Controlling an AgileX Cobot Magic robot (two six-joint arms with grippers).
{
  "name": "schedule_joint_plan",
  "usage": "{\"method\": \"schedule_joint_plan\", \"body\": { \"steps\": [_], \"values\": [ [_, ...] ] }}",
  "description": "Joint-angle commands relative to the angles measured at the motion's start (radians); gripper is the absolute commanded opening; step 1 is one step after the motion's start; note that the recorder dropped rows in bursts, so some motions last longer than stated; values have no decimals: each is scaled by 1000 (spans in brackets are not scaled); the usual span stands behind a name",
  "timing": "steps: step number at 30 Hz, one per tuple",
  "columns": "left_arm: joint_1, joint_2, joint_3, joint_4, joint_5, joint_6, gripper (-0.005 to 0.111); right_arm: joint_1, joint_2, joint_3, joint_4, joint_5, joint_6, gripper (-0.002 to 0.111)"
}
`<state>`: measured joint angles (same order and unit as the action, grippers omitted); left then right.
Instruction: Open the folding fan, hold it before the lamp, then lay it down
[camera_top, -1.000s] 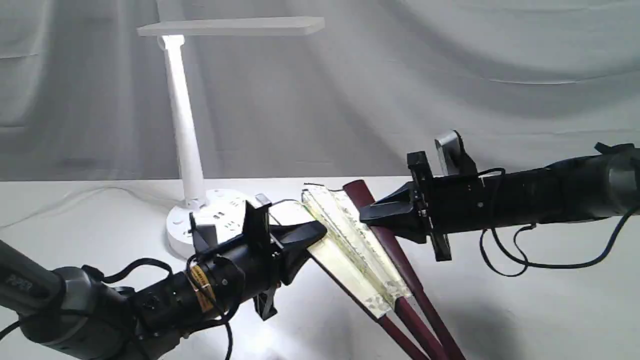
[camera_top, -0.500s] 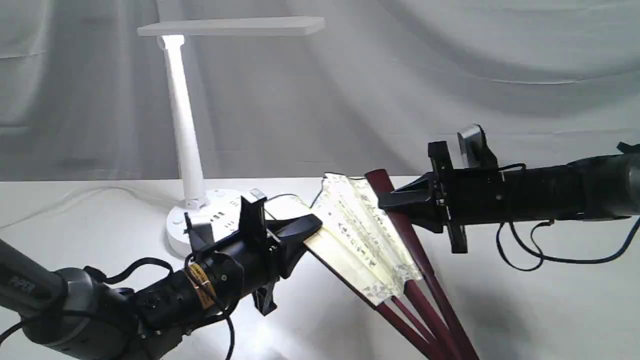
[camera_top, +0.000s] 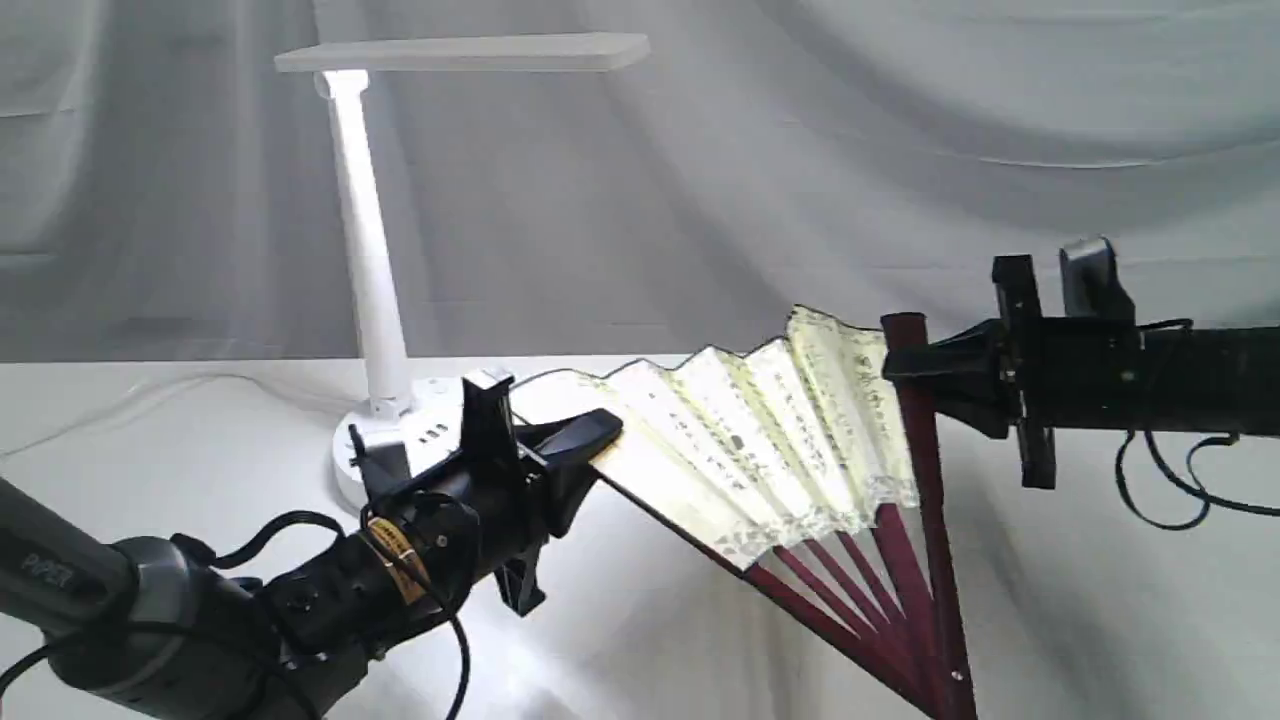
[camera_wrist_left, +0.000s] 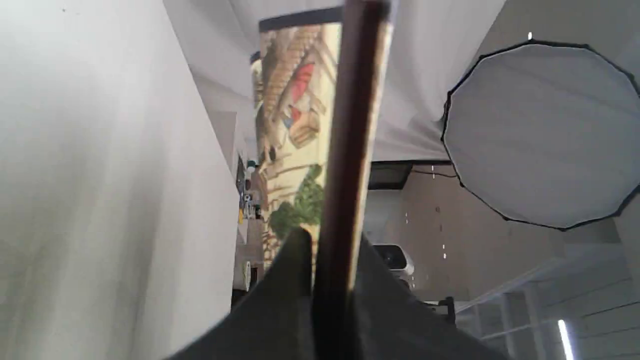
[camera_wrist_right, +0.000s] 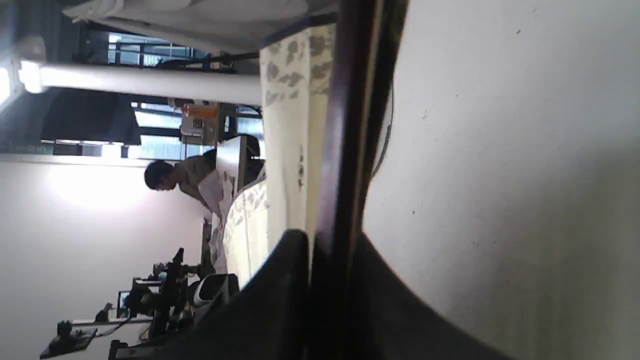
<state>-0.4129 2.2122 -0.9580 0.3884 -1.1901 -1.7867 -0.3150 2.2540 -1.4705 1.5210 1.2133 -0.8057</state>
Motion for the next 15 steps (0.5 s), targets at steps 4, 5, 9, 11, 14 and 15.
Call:
{"method": "schedule_joint_plan", "body": {
  "steps": [4, 5, 9, 11, 14, 15],
  "values": [
    [2, -8, -2, -89, -31, -13, 0, -93, -14, 8, -30, 8, -16, 0],
    [2, -8, -2, -96, -31, -13, 0, -106, -14, 8, -30, 8, -16, 0],
    [2, -8, -2, -121, -31, -11, 0, -153, -14, 8, -56, 8, 0, 0],
    [2, -8, -2, -125, -31, -11, 0, -175, -14, 8, -74, 8, 12, 0],
    [2, -8, -2, -141, -31, -11, 0, -204, -14, 8, -87, 8, 18, 0],
    [2, -8, -2, -143, -31, -11, 0, -213, -14, 8, -92, 8, 18, 0]
  ]
}}
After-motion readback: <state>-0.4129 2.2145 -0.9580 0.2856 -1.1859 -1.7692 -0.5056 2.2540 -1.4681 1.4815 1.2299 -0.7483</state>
